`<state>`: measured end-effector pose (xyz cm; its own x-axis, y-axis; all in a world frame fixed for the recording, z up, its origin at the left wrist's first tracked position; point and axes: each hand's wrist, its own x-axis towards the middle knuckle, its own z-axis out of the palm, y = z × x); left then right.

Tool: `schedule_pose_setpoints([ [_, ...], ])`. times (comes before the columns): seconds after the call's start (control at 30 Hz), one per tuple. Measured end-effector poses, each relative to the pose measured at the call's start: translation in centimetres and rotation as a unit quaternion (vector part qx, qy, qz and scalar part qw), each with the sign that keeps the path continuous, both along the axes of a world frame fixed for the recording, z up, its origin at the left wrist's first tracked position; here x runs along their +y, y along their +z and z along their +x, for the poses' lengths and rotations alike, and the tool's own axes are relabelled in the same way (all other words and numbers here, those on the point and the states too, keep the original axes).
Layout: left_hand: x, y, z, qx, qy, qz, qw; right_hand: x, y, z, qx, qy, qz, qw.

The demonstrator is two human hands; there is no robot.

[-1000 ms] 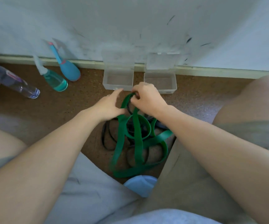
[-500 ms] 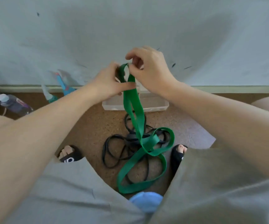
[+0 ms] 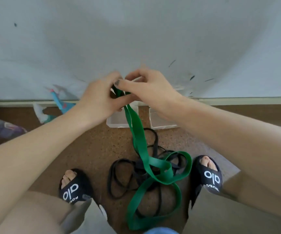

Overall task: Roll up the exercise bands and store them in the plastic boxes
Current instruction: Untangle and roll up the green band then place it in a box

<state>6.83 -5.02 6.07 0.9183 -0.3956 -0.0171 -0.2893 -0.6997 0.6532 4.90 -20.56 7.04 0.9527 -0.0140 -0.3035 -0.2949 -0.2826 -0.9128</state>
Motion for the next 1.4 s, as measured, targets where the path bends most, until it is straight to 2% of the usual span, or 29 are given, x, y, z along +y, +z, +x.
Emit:
schedule_pose_setpoints([
  [0.07,-0.3,0.2,-0.1,0.031,0.008,-0.003,0.999,0.1,0.0,0.4,0.017,-0.003,-0.013,1.0],
  [0.2,-0.8,1.2,-0.5,0.048,0.045,-0.037,0.997,0.0,0.8,1.0,0.023,-0.02,0.033,0.999],
  [0.3,-1.2,2.1,-1.0,0.008,0.044,-0.05,0.998,-1.0,1.5,0.8,0.007,-0.022,0.071,0.997],
  [0.4,-2.1,3.0,-1.9,-0.048,0.029,-0.046,0.997,-2.3,2.9,-0.2,-0.002,-0.044,0.162,0.986],
  [0.5,-2.2,3.5,-3.1,-0.059,0.024,-0.053,0.997,-3.0,4.2,-1.6,0.013,-0.064,0.251,0.966],
  [0.63,-2.2,4.3,-3.9,-0.069,0.028,-0.085,0.994,-3.1,5.2,-2.5,0.007,-0.084,0.306,0.948],
  [0.7,-1.9,4.9,-3.4,-0.07,0.014,-0.045,0.996,-3.4,5.7,-2.9,0.009,-0.081,0.32,0.944],
  [0.77,-1.7,5.4,-3.1,-0.075,-0.01,-0.008,0.997,-3.7,5.8,-3.4,0.01,-0.059,0.314,0.948],
  [0.87,-1.7,5.3,-3.1,-0.091,-0.027,-0.007,0.995,-4.0,6.3,-3.7,-0.005,-0.032,0.275,0.961],
  [0.97,-1.4,4.8,-3.1,-0.093,-0.031,-0.033,0.995,-3.7,6.2,-3.7,-0.015,0.005,0.136,0.991],
  [1.03,-1.4,4.6,-3.0,-0.09,-0.034,-0.046,0.994,-3.3,5.8,-3.7,-0.013,0.019,0.062,0.998],
  [1.17,-1.7,4.8,-2.6,-0.104,-0.03,-0.054,0.993,-3.2,5.7,-3.2,-0.03,-0.009,0.089,0.996],
  [1.3,-1.9,4.5,-2.3,-0.036,-0.031,-0.081,0.996,-3.7,6.0,-2.6,-0.035,-0.03,0.14,0.989],
  [1.4,-1.8,4.3,-2.0,-0.02,-0.035,-0.06,0.997,-4.0,6.1,-2.3,-0.033,-0.037,0.159,0.986],
])
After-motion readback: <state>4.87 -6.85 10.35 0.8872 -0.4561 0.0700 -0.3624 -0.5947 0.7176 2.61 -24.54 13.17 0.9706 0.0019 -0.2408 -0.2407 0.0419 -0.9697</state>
